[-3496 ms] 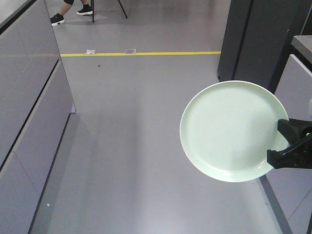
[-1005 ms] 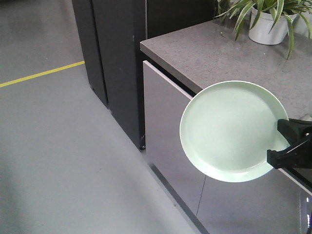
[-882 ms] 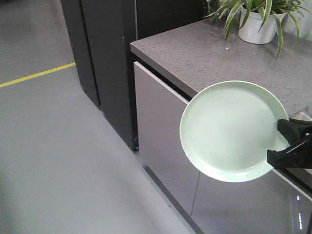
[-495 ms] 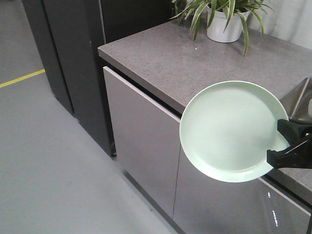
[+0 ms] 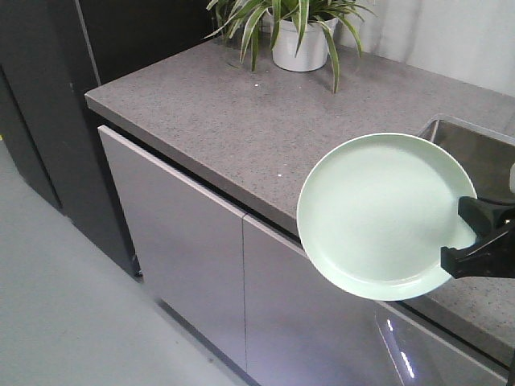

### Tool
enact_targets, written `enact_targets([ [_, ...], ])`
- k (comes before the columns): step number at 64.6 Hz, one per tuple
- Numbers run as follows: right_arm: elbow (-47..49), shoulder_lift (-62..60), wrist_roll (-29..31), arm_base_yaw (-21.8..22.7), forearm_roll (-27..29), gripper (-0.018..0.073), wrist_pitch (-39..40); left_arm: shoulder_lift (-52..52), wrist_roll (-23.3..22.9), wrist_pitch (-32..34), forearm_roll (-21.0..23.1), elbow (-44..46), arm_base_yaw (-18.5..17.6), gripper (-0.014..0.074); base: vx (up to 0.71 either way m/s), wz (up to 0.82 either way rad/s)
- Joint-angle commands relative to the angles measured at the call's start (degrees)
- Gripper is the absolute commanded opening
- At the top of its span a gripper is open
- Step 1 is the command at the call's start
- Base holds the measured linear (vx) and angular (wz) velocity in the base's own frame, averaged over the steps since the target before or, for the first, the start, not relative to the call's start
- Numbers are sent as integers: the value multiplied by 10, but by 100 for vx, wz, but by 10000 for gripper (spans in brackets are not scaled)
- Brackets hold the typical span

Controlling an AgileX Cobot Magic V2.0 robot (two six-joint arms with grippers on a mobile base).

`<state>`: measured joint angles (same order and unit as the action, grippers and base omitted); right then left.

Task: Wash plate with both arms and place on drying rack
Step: 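Turn the base toward the counter with the steel sink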

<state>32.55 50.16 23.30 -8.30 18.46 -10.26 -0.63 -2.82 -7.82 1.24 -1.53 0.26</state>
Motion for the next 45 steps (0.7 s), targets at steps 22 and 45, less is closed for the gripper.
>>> enact_targets([
  [22,15,-8,3,1,3,-10,43,-9,-5,42,5,-12,-2,-6,5,-19],
  [45,15,-8,3,1,3,-10,43,-9,-5,42,5,-12,-2,-6,5,-18],
])
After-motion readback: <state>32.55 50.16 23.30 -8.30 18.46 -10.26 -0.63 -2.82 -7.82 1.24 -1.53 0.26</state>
